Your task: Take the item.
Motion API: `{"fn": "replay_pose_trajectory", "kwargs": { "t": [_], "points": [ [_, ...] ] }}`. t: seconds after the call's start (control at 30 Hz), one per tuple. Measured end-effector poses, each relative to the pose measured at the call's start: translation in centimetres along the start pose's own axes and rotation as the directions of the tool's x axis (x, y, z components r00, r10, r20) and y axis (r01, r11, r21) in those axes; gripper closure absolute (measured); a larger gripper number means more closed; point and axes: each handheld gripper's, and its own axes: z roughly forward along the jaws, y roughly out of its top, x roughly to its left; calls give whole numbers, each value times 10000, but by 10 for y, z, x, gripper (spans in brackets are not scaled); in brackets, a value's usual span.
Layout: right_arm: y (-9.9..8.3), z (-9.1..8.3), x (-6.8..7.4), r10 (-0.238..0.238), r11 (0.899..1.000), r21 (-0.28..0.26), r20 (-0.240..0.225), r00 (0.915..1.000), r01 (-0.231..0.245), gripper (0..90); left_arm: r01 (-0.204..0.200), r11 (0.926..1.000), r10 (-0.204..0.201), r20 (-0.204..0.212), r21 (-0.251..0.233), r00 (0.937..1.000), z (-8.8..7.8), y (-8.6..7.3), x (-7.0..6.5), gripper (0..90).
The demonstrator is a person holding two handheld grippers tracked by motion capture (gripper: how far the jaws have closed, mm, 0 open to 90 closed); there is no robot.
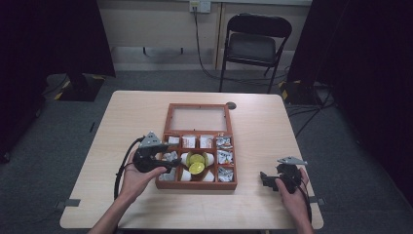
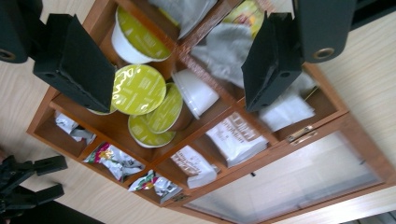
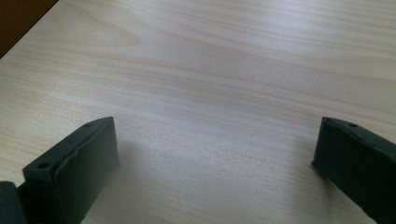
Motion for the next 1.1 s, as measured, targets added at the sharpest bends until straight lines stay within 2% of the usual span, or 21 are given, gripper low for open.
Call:
{"fn": "replay_pose_trajectory", "kwargs": {
  "t": [0.03,0.2,0.23,0.33,0.43,0.63,0.73,0.87,0.93,1.03,1.1],
  "points": [
    [0,0,0,7,10000,7,-1,10000,-7,0,27,10000,-26,209,-60,9998,4,0,-1,249],
    [0,0,0,4,10000,6,-10,10000,-4,0,-11,10000,8,327,93,9995,11,0,-1,257],
    [0,0,0,11,10000,7,-15,10000,-11,0,1,10000,-4,392,77,9992,12,0,-1,289],
    [0,0,0,15,10000,6,-15,10000,-15,0,106,9999,-106,262,18,9996,16,1,-3,288],
    [0,0,0,15,10000,-1,-11,10000,-15,0,252,9997,-253,416,14,9988,21,3,-4,279],
    [0,0,0,20,10000,-2,-1,10000,-20,0,262,9993,-279,619,281,9977,37,4,-6,296],
    [0,0,1,25,10000,-2,-5,10000,-25,0,334,9991,-351,727,252,9967,40,4,-6,317],
    [0,0,1,23,10000,-2,-3,10000,-23,0,241,9993,-264,875,268,9958,45,4,-7,354],
    [0,0,1,25,10000,0,-11,10000,-25,0,247,9992,-281,1090,328,9936,48,4,-9,358],
    [0,0,1,25,10000,-1,-11,10000,-25,0,-20,9988,-36,1135,491,9935,53,4,-13,388],
    [0,0,1,24,10000,-1,-10,10000,-24,0,-66,9980,-12,1257,622,9921,56,4,-15,389]
  ]
}}
